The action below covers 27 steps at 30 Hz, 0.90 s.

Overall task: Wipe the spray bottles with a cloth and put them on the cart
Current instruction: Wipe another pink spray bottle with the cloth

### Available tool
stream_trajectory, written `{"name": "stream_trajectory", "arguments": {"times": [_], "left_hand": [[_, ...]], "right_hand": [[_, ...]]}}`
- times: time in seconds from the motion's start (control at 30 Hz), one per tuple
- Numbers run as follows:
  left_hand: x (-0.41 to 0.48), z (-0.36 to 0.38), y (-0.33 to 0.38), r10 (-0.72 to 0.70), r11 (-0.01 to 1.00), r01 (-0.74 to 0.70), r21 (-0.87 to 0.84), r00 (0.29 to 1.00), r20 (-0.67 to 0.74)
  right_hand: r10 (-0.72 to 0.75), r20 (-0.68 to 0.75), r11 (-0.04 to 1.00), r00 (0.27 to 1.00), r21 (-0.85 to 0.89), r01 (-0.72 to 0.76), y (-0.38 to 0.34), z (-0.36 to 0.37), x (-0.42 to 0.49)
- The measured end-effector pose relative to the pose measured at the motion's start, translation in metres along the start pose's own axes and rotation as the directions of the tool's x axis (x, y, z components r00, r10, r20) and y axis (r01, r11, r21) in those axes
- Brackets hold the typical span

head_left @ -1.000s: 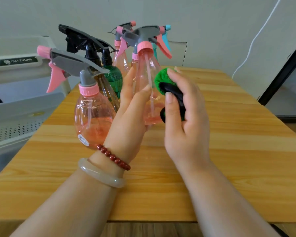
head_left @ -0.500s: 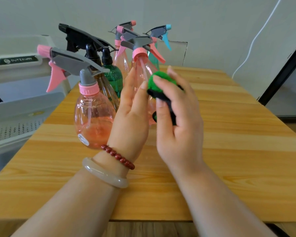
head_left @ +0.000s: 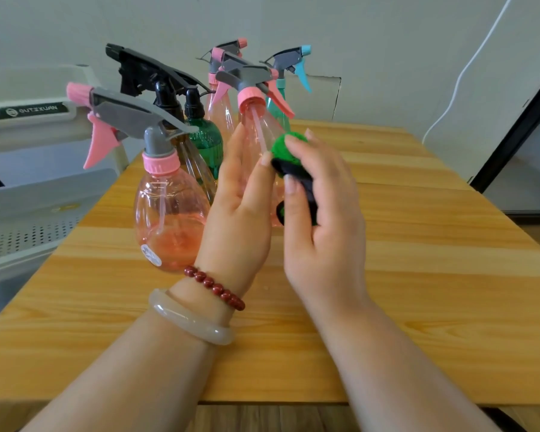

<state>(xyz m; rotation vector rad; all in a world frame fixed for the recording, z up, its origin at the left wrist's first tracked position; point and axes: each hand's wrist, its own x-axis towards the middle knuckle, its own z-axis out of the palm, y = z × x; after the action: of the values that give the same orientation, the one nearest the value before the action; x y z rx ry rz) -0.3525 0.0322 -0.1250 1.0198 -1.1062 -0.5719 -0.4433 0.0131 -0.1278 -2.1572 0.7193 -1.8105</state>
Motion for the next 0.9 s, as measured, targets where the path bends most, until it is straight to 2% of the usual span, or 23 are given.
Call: {"name": "stream_trajectory", "arguments": {"times": [0.07, 0.1, 0.17, 0.2, 0.23, 0.27, 0.33, 0.4, 0.43, 0.47, 0.5, 0.53, 0.6, 0.63, 0.67, 0.8, 0.9], "left_hand": [[0.0, 0.0, 0.005, -0.032, 0.998, 0.033, -0.058, 0.999, 0.011], [0.0, -0.001, 0.006, -0.042, 0.996, 0.043, -0.08, 0.999, 0.016], [-0.001, -0.001, 0.006, -0.046, 0.994, 0.05, -0.095, 0.998, 0.038], [-0.001, -0.001, 0.007, -0.057, 0.995, 0.06, -0.083, 0.998, 0.036], [-0.001, 0.0, 0.007, -0.064, 0.995, 0.066, -0.078, 0.997, 0.032], [-0.002, 0.0, 0.006, -0.072, 0.994, 0.075, -0.084, 0.997, 0.036], [-0.001, 0.0, 0.003, -0.082, 0.995, 0.084, -0.052, 0.996, 0.036], [0.0, -0.001, 0.003, -0.073, 0.996, 0.075, -0.058, 0.997, 0.034], [0.0, -0.001, 0.003, -0.071, 0.994, 0.074, -0.078, 0.997, 0.04], [0.0, -0.001, 0.002, -0.076, 0.992, 0.08, -0.099, 0.996, 0.043], [0.0, -0.001, 0.003, -0.086, 0.989, 0.09, -0.116, 0.995, 0.046], [0.0, -0.001, 0.004, -0.099, 0.987, 0.105, -0.121, 0.994, 0.051], [0.0, -0.002, 0.004, -0.116, 0.986, 0.123, -0.113, 0.991, 0.067], [0.0, -0.002, 0.004, -0.115, 0.989, 0.121, -0.088, 0.991, 0.071], [0.0, -0.002, 0.004, -0.106, 0.993, 0.11, -0.046, 0.991, 0.078], [-0.003, 0.001, 0.004, -0.067, 0.986, 0.051, 0.157, 0.992, 0.102], [-0.002, 0.002, 0.001, -0.062, 0.988, 0.045, 0.149, 0.992, 0.114]], "right_hand": [[0.152, -0.058, 0.988, 0.987, 0.014, -0.151, 0.001, -0.003, 0.005], [0.295, -0.075, 0.954, 0.953, 0.072, -0.289, 0.005, -0.003, 0.006], [0.564, -0.007, 0.795, 0.826, 0.277, -0.54, 0.015, -0.002, 0.01], [0.608, 0.014, 0.75, 0.794, 0.319, -0.58, 0.02, -0.003, 0.01], [0.594, 0.015, 0.762, 0.804, 0.31, -0.569, 0.02, -0.003, 0.009], [0.516, -0.007, 0.829, 0.856, 0.255, -0.498, 0.016, -0.004, 0.007], [0.274, -0.029, 0.953, 0.961, 0.145, -0.268, 0.005, -0.006, 0.007], [0.044, 0.003, 0.997, 0.999, 0.058, -0.045, 0.001, -0.007, 0.004], [0.043, -0.009, 0.998, 0.999, 0.052, -0.042, 0.001, -0.006, 0.004], [0.12, -0.045, 0.991, 0.992, 0.072, -0.117, 0.002, -0.007, 0.006], [0.261, -0.086, 0.96, 0.961, 0.127, -0.25, 0.002, -0.006, 0.009], [0.424, -0.091, 0.889, 0.901, 0.232, -0.395, 0.001, -0.006, 0.012], [0.658, 0.051, 0.654, 0.752, 0.457, -0.603, 0.007, -0.005, 0.013], [0.703, 0.107, 0.568, 0.703, 0.511, -0.646, 0.009, -0.004, 0.012], [0.724, 0.118, 0.536, 0.68, 0.523, -0.662, 0.01, -0.004, 0.012], [0.699, 0.034, 0.622, 0.714, 0.464, -0.631, 0.011, -0.006, 0.012], [0.619, -0.02, 0.752, 0.785, 0.305, -0.584, 0.012, -0.011, 0.014]]}}
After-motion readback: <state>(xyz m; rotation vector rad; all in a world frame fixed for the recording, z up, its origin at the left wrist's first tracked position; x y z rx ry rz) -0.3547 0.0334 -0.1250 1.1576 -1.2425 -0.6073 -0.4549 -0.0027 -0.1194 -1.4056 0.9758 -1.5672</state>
